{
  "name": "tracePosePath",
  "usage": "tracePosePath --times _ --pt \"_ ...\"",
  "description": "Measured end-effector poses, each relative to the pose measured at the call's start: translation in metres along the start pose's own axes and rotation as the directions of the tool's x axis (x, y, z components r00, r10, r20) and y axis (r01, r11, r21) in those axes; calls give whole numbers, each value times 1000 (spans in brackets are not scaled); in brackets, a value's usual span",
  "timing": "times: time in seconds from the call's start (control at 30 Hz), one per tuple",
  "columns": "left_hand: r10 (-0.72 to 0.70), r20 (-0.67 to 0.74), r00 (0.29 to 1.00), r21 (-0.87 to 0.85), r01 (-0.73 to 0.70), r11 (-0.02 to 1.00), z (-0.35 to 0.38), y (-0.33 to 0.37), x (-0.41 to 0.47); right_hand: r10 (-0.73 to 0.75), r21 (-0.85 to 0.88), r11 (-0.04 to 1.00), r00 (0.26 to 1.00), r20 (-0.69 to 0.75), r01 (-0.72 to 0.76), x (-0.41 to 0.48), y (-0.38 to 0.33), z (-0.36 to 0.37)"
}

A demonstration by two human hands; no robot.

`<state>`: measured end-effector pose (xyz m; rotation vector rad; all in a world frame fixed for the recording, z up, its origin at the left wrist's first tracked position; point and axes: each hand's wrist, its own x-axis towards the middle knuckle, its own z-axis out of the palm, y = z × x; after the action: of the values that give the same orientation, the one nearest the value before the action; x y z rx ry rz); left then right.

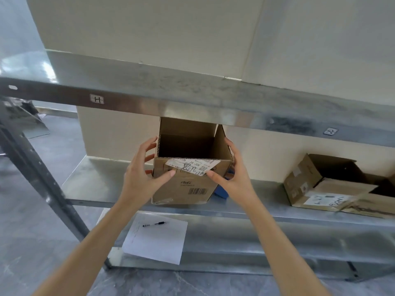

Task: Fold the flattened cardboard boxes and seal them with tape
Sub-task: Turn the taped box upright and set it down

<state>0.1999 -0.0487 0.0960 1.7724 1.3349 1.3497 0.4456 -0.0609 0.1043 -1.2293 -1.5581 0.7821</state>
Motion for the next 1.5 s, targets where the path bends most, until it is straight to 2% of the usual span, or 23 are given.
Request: tracePosePath --times 0.4,0.6,1.07,1.3,1.5 --pt "65 33 997 -88 -62 994 169 94 -12 -41 -115 993 996 -83 31 -38 29 -195" --pt "-15 92 996 -98 24 995 241 111 -13 7 -165 986 997 -76 -20 -44 58 -258" --pt "-131 242 961 -110 161 981 304 67 3 237 -200 943 958 -161 -267 -29 125 -275" --pt "-94 232 968 -73 114 991 312 58 18 209 -264 922 937 -280 -284 -17 130 -278" --pt "-49 224 973 -54 63 997 312 51 19 204 -295 911 935 -290 -290 -18 127 -277"
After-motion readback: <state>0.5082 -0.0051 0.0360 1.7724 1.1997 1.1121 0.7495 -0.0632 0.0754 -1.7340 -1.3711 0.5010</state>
